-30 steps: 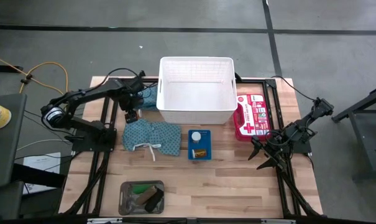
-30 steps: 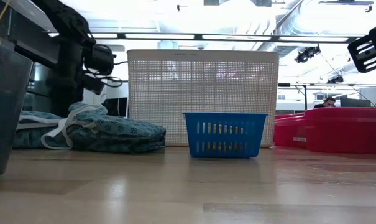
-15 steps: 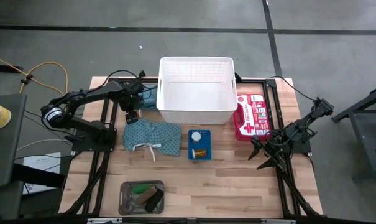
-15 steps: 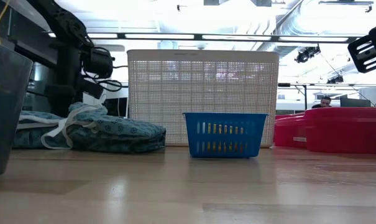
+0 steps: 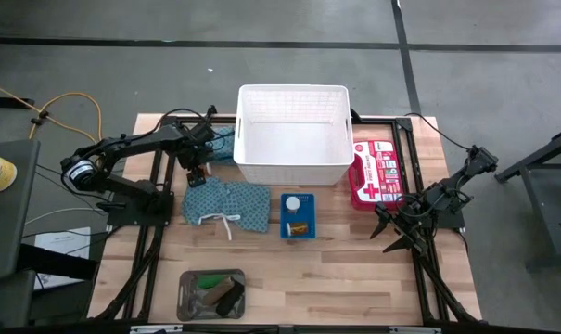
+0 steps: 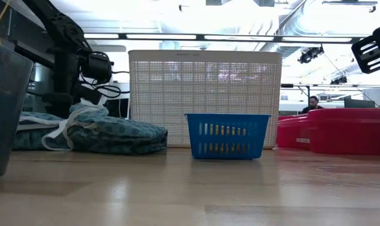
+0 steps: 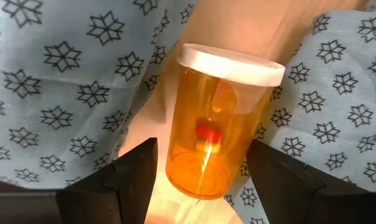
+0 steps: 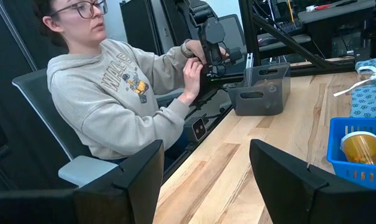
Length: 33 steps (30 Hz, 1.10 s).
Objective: Pick & place medical supplies in basket/bin
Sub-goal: Put the orange pill bottle into the blue bin
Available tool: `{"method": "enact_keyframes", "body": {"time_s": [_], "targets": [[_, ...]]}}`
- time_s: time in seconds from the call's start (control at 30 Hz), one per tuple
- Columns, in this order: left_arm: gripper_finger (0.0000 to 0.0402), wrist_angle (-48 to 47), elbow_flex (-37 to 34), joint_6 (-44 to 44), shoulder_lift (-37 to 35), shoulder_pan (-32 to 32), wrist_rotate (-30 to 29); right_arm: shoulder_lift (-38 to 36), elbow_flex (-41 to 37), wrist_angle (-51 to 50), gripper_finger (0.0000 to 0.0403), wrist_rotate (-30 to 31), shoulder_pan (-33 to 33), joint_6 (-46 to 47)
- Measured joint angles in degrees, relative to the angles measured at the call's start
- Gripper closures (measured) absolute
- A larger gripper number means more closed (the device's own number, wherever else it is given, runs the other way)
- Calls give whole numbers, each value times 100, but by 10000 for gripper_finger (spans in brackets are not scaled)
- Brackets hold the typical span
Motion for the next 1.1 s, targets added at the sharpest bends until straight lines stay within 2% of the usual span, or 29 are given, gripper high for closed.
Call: {"method": "enact_keyframes", "body": {"time_s": [0.17,0.4,0.47,0.93,1.1], "targets": [[173,11,0,-45,8,0,-30,0,0,-2,177,0,1,0],[235,13,2,-85,8,0,-32,-2,1,0,177,2,1,0],[242,13,2,-85,8,0,-30,0,1,-2,177,2,-1,0],[241,-10,2,-160,-9,0,18,0,-1,-1,177,2,1,0],[241,-40,2,-304,-278,0,59,0,1,-2,177,2,1,0]]}}
